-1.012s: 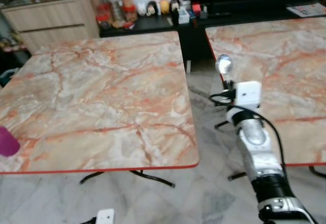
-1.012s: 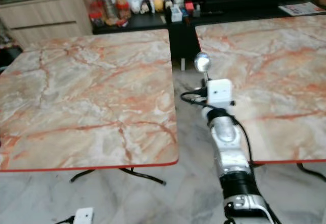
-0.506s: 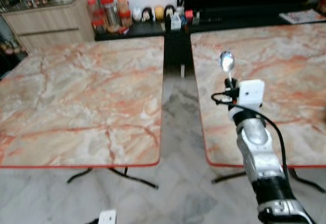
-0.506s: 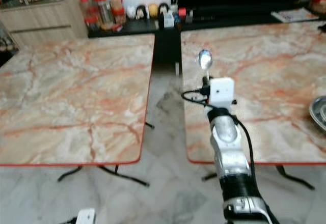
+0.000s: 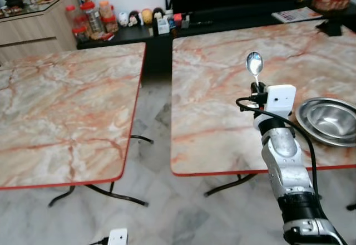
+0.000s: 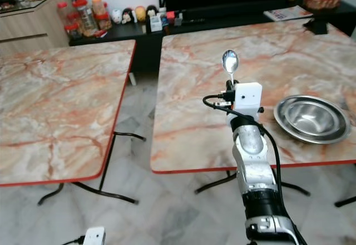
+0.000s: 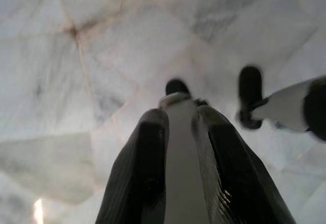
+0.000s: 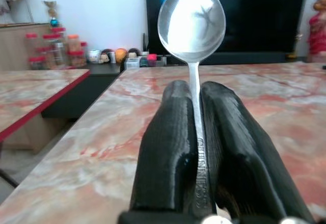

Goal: Setting the table

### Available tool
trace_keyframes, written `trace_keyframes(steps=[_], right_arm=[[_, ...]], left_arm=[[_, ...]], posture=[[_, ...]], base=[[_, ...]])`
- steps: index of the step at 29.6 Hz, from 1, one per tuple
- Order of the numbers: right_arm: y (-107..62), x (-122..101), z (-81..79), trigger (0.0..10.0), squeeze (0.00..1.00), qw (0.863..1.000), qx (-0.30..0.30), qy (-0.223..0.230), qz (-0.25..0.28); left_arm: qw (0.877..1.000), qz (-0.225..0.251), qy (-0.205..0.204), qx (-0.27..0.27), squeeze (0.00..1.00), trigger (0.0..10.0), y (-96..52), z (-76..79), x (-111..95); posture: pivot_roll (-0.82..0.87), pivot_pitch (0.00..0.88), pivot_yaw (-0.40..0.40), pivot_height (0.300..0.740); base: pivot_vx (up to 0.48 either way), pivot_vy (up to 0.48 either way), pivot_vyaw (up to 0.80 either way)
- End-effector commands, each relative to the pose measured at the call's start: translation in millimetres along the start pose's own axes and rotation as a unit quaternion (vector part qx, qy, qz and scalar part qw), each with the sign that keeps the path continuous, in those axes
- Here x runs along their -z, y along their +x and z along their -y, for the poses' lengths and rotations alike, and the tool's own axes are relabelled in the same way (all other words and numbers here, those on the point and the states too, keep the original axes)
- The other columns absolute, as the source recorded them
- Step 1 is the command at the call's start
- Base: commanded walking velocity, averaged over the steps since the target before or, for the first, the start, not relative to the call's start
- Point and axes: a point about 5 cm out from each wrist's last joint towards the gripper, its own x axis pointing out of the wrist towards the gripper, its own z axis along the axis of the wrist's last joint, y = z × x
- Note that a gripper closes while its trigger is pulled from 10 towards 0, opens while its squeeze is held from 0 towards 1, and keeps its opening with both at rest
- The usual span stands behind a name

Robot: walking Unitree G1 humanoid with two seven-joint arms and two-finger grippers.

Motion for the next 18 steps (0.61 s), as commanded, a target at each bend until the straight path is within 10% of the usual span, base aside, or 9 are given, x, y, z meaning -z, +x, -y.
trace_keyframes(steps=[1,18], right_arm=[[2.1,-6.4,1.5,10.0,0.00,1.000,0.001,-0.003,0.011],[1.7,-4.6,5.2,10.0,0.00,1.000,0.011,-0.001,0.006]], left_arm=[[1.000,-0.003,0.006,-0.003,0.00,10.0,-0.3,-3.1,0.4],[1.000,-0.003,0.002,-0.003,0.00,10.0,-0.2,-2.6,0.5]], posture=[[-0.35,0.000,0.118,0.740],[-0.36,0.000,0.122,0.740]], base=[[0.000,-0.371,0.00],[0.000,-0.375,0.00]])
